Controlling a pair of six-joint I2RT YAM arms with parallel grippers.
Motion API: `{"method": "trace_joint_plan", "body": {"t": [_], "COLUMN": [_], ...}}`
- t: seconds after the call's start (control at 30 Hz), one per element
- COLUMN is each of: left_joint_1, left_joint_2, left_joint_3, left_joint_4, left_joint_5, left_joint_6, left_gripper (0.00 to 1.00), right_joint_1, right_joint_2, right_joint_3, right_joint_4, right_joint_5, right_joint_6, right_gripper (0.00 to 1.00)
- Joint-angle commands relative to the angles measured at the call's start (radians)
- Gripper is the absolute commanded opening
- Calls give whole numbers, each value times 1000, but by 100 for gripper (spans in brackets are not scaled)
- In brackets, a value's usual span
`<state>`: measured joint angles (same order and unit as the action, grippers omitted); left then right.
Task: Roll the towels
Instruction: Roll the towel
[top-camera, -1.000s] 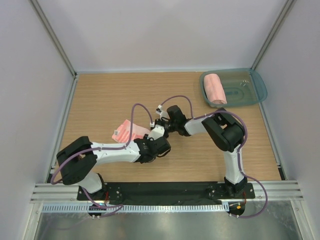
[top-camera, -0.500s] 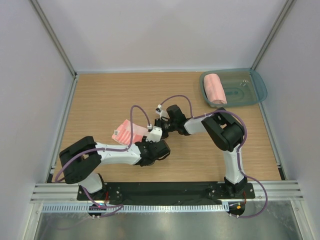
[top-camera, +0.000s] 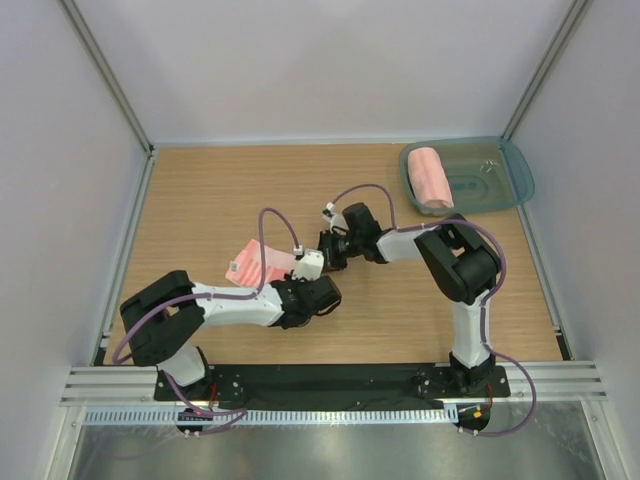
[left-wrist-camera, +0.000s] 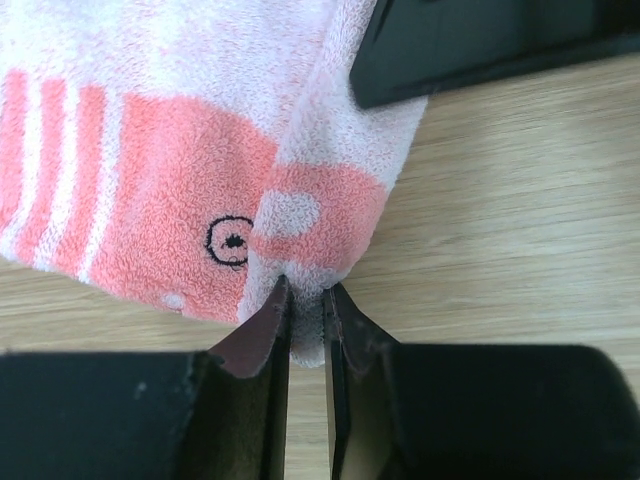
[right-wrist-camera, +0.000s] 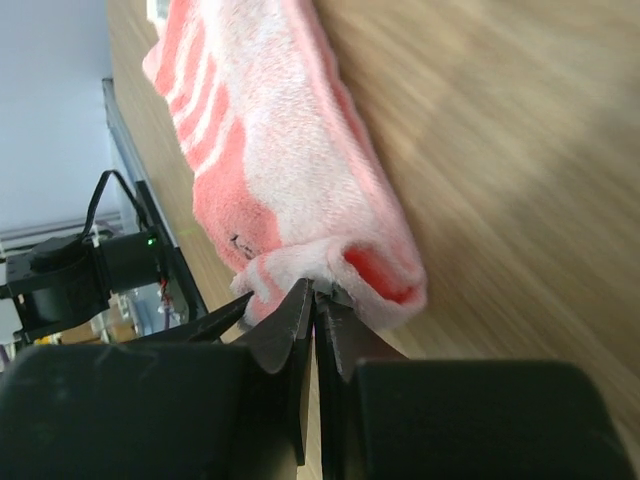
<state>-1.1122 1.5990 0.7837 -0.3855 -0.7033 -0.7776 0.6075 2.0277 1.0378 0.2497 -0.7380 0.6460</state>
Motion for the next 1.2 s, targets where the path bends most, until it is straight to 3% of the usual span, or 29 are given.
{"method": "trace_joint_plan", "body": {"t": [0.0, 0.27, 0.57, 0.73, 0.97, 1.07, 1.17], "left_joint_1": [2, 2, 11, 89, 234, 291, 356], "left_joint_2": [24, -37, -94, -131, -181, -180, -140], "left_joint_3": [11, 49, 40, -32, -173, -259, -329], "left_joint_4": [-15, 11, 140, 302, 526, 664, 827], "left_joint_5": [257, 407, 556, 770, 1009, 1082, 1209], "left_joint_6": [-43, -32, -63, -132, -337, -457, -570], "left_gripper": [7, 6, 0, 0, 0, 0, 0], "right_joint_1": [-72, -186, -201, -201, -201, -199, -195], "right_joint_2": [-50, -132, -357, -474, -573, -607, -650], "right_joint_3": [-1, 44, 27, -2, -31, -82, -163], "right_joint_4": [-171, -352, -544, -610, -673, -627, -465], "right_joint_5": [152, 286, 483, 502, 453, 357, 222], "right_joint_6": [-94, -154, -138, -134, -129, -98, -49], "right_gripper": [11, 12, 24, 29, 37, 39, 44]}}
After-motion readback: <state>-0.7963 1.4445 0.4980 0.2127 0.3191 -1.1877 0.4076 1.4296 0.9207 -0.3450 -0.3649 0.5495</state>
